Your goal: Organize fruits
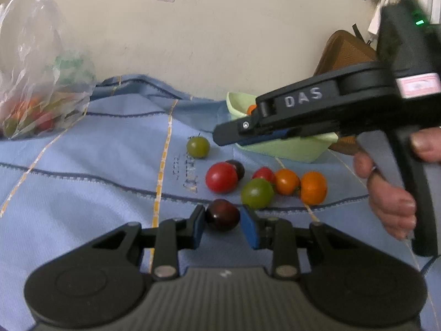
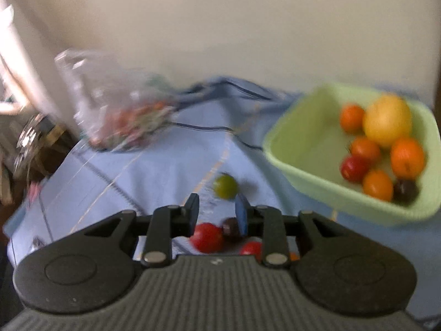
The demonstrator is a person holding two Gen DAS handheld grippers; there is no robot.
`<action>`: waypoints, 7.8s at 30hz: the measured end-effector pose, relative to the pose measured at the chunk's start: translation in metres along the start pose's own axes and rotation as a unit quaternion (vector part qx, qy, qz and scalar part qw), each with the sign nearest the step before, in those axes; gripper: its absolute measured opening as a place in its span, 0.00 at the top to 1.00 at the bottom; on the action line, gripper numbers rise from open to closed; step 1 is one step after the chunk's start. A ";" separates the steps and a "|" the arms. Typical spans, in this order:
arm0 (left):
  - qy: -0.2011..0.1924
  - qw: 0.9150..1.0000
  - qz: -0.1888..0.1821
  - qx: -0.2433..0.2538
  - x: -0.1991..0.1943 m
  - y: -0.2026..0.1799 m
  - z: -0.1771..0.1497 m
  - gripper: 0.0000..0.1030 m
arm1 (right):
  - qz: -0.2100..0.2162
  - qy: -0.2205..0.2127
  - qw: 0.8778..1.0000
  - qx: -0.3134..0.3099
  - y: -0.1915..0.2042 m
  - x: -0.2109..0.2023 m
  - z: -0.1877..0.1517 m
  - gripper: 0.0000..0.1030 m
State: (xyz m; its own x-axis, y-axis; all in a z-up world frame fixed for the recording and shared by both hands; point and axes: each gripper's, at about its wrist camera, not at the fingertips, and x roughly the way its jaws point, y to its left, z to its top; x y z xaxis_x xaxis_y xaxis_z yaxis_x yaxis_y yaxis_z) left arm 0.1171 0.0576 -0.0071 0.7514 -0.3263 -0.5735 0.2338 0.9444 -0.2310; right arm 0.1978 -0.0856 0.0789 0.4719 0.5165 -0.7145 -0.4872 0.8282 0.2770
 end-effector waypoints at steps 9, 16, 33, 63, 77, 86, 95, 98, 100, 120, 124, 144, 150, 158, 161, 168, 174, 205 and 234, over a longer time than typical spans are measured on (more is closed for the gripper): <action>0.007 1.000 -0.002 0.018 -0.026 -0.003 -0.018 0.72 | -0.052 0.012 0.967 -0.251 0.051 0.016 -0.031 0.67; 0.005 0.999 0.006 0.042 -0.027 -0.009 -0.023 0.72 | -0.112 -0.005 0.902 -0.416 0.059 0.027 -0.058 0.66; 0.004 1.000 -0.006 0.020 -0.025 -0.002 -0.020 0.72 | -0.025 -0.041 0.974 -0.222 0.041 -0.020 -0.033 0.68; -0.013 0.995 -0.090 -0.046 -0.015 -0.019 0.035 0.72 | 0.017 -0.118 0.992 0.046 -0.060 -0.104 -0.081 0.68; 0.006 0.997 -0.063 -0.045 0.098 -0.040 0.132 0.68 | -0.105 -0.173 0.979 0.005 -0.111 -0.058 -0.032 0.67; -0.016 0.998 -0.053 -0.042 0.087 -0.027 0.134 0.55 | -0.096 -0.218 0.970 0.043 -0.131 -0.065 -0.040 0.56; -0.017 0.997 0.026 -0.076 0.031 0.036 0.104 0.55 | -0.042 -0.211 0.976 0.035 -0.105 -0.082 -0.046 0.56; 0.003 0.996 0.020 -0.091 0.038 0.045 0.093 0.54 | -0.020 -0.187 0.982 0.013 -0.090 -0.086 -0.058 0.56; 0.010 0.995 0.014 -0.103 0.047 0.045 0.090 0.49 | -0.011 -0.159 0.987 -0.001 -0.082 -0.085 -0.068 0.56; -0.014 0.998 0.026 -0.053 0.042 0.012 0.088 0.74 | -0.038 -0.055 0.997 -0.050 -0.057 -0.059 -0.085 0.62; -0.029 0.999 -0.017 -0.034 0.007 -0.008 0.072 0.74 | -0.028 -0.063 0.996 -0.048 -0.049 -0.078 -0.100 0.62; 0.014 0.998 -0.044 0.044 -0.011 -0.071 -0.028 0.71 | -0.081 -0.064 0.987 -0.120 -0.006 -0.090 -0.148 0.61; 0.006 0.998 -0.033 0.060 -0.013 -0.077 -0.031 0.70 | -0.079 -0.063 0.989 -0.107 -0.007 -0.088 -0.148 0.60; 0.005 0.998 -0.041 0.047 -0.014 -0.074 -0.030 0.70 | -0.079 -0.064 0.990 -0.098 -0.007 -0.088 -0.149 0.59; 0.005 0.998 -0.043 0.044 -0.014 -0.072 -0.030 0.70 | -0.079 -0.066 0.990 -0.092 -0.006 -0.087 -0.148 0.60; 0.014 0.997 -0.074 0.012 -0.011 -0.063 -0.020 0.72 | -0.064 -0.087 0.992 -0.062 -0.017 -0.094 -0.144 0.62; -0.026 0.994 -0.109 -0.013 -0.008 -0.055 0.039 0.72 | -0.074 -0.142 0.987 -0.033 -0.042 -0.104 -0.107 0.62; 0.016 0.977 -0.187 0.100 0.021 -0.112 0.043 0.54 | -0.075 -0.258 0.949 0.168 -0.164 -0.096 -0.045 0.47; 0.012 0.996 -0.080 0.049 0.097 -0.061 0.121 0.73 | -0.073 -0.239 0.967 0.057 -0.130 -0.101 -0.053 0.47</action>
State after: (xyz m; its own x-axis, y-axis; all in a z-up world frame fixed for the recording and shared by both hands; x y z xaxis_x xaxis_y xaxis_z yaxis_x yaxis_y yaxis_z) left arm 0.2505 -0.0266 0.0466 0.6851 -0.4727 -0.5543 0.4093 0.8792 -0.2438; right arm 0.1741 -0.2570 0.0811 0.8288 0.4112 -0.3795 -0.3187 0.9044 0.2838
